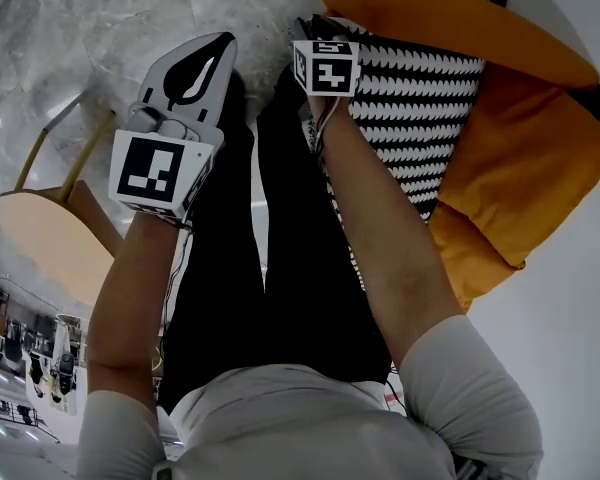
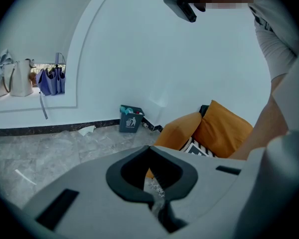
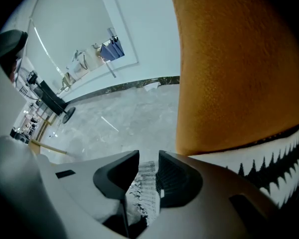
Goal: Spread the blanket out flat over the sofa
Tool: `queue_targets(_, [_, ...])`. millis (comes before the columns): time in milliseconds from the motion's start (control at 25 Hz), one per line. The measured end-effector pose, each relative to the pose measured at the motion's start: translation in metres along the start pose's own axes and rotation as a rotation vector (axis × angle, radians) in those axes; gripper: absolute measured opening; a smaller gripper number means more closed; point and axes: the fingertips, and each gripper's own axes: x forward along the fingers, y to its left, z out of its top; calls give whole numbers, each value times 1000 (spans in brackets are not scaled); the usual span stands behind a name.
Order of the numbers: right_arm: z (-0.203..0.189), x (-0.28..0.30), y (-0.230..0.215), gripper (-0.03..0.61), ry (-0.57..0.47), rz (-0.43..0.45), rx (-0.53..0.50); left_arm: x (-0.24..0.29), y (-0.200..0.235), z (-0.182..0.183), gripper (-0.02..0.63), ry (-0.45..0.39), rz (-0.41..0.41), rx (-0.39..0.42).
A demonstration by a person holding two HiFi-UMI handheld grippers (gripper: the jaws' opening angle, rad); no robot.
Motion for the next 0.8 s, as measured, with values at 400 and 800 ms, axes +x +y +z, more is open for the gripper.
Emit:
queue_targets(400, [38,-76,33,152,-67,23,-7,-50,-15,56,9,-37,1,43])
queue_targets(800, [105,-243,73,152,-235,19,-49,-133,-64,159,9,-116,-40,165])
